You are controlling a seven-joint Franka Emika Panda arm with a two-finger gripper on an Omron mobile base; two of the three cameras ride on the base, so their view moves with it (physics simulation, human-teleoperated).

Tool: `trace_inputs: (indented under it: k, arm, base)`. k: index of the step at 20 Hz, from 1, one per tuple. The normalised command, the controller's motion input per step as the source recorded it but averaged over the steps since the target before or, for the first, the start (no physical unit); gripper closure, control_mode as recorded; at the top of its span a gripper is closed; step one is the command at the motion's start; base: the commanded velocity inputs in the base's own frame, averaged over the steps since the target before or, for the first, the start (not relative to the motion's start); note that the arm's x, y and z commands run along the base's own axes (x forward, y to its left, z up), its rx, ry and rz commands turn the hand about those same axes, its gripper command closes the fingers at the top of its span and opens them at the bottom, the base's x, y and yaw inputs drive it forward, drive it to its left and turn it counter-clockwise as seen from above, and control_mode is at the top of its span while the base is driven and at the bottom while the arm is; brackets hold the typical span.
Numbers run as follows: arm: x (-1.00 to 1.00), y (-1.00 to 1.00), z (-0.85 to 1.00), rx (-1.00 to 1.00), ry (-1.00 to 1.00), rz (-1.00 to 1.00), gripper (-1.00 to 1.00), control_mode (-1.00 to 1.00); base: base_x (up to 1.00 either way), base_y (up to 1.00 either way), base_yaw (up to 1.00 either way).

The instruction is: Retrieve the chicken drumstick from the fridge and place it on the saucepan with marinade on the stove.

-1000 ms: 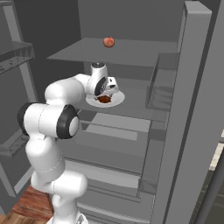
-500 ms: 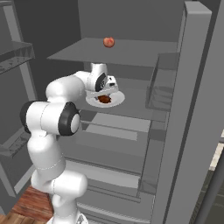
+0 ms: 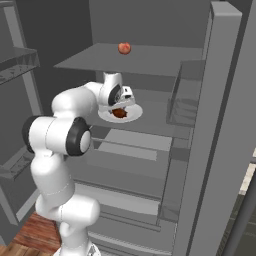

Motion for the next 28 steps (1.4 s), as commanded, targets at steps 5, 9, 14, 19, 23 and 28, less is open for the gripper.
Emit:
trace_inputs:
  k: [5, 9, 14, 19, 23, 28]
  arm:
    - [-0.12, 0.00, 0.16, 0.00, -0.10, 0.00, 1.00, -1.00]
    - [0.00, 0.00, 0.00, 0.00, 0.00, 0.00, 1.00, -1.00]
    - [-0.30, 0.00, 0.15, 0.00, -0.05, 0.00, 1.00, -1.00]
    - [-0.52, 0.00, 0.17, 0.00, -0.10, 0.00, 1.00, -1.00]
    - [-0.57, 0.00, 0.13, 0.00, -0.07, 0.00, 1.00, -1.00]
    - [-0.70, 0.00, 0.24, 0.00, -0.01, 0.00, 1.00, -1.00]
  base:
    - [0.00, 0.00, 0.00]
    - [0.00, 0.00, 0.00]
    - [0.00, 0.00, 0.00]
    - [0.00, 0.00, 0.00]
    - [0.00, 0.00, 0.00]
    - [0.00, 0.00, 0.00]
